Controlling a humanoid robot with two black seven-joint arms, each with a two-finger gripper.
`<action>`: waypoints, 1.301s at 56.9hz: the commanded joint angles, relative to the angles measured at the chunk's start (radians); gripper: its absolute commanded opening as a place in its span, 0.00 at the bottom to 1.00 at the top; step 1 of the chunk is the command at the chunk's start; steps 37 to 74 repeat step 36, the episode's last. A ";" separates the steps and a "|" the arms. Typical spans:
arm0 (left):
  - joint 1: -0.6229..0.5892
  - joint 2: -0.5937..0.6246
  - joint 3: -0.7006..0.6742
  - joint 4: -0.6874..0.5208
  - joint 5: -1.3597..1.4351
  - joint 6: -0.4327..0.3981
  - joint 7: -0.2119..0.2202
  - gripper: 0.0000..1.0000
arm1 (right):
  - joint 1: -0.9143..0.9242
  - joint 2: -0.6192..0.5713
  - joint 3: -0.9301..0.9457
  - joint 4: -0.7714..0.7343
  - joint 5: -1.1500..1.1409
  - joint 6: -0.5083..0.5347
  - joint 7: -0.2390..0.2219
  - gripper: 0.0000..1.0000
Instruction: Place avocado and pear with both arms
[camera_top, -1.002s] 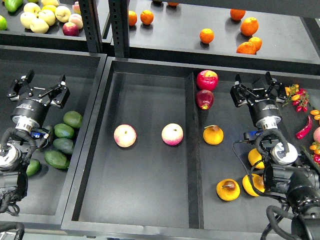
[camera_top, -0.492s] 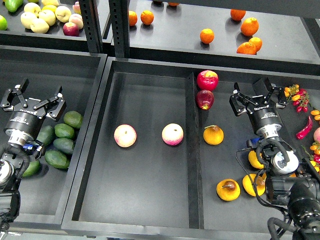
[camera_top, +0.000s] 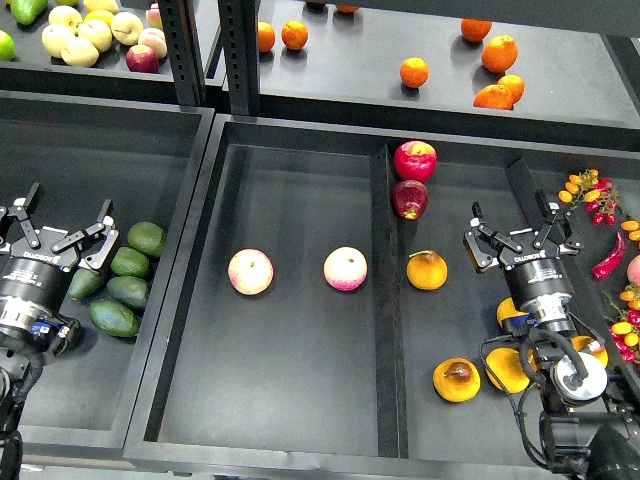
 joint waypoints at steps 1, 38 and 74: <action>0.010 0.000 0.000 -0.002 0.002 0.000 0.000 0.99 | -0.008 0.000 -0.001 0.011 0.002 0.000 0.000 0.99; 0.013 0.000 0.015 0.000 0.002 0.000 0.003 1.00 | -0.003 0.000 -0.026 0.026 0.005 0.000 0.003 0.99; 0.013 0.000 0.015 0.000 0.002 0.000 0.003 1.00 | -0.003 0.000 -0.026 0.026 0.005 0.000 0.003 0.99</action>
